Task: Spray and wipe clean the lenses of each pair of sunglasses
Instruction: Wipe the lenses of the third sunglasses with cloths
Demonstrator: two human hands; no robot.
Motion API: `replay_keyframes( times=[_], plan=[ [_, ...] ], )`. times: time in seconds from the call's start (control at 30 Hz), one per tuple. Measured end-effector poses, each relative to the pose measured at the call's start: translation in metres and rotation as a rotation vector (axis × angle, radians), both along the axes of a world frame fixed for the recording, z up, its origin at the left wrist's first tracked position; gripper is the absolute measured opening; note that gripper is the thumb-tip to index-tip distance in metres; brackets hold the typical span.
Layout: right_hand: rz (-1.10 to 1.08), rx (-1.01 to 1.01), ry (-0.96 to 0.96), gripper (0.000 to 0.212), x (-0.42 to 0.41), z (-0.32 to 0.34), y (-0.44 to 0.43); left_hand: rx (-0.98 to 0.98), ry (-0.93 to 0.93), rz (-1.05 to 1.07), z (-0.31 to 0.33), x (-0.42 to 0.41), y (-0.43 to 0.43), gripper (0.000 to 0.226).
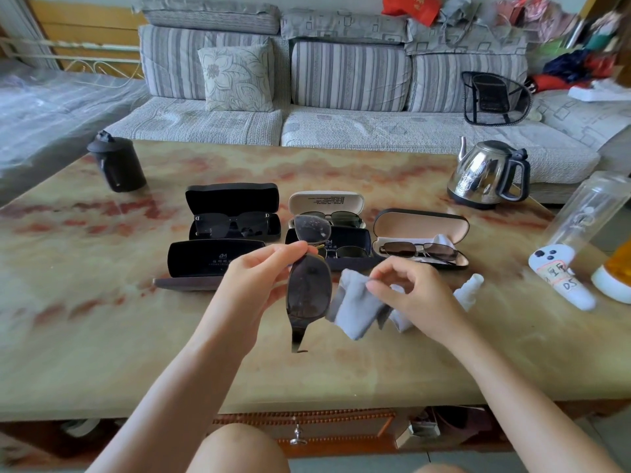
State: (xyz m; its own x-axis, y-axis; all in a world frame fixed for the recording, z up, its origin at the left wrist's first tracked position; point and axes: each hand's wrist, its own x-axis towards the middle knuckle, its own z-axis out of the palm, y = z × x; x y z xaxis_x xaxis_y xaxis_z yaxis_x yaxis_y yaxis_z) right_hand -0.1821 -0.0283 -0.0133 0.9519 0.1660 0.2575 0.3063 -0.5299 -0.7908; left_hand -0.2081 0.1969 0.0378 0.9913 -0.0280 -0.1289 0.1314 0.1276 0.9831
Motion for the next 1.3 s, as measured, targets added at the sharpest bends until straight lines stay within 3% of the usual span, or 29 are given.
replay_keyframes(
  times=[0.2,0.53,0.8,1.1,1.3],
  plan=[
    [0.061,-0.031,0.027,0.013,-0.004,0.020,0.005,-0.020,0.002,-0.005,0.000,0.000,-0.002,0.021],
    [0.034,0.093,0.124,0.007,-0.009,0.039,0.014,-0.035,0.000,-0.006,-0.001,-0.002,-0.002,0.021],
    [0.110,0.337,0.442,0.018,-0.021,0.065,0.039,-0.071,-0.004,-0.036,-0.004,-0.007,-0.010,0.021],
    [0.190,0.593,0.632,0.027,-0.026,0.070,0.043,-0.124,0.068,-0.063,-0.012,-0.008,-0.010,0.030],
    [0.210,0.615,0.660,0.029,-0.027,0.071,0.036,-0.174,0.094,-0.122,-0.016,-0.007,-0.010,0.050]
  ],
)
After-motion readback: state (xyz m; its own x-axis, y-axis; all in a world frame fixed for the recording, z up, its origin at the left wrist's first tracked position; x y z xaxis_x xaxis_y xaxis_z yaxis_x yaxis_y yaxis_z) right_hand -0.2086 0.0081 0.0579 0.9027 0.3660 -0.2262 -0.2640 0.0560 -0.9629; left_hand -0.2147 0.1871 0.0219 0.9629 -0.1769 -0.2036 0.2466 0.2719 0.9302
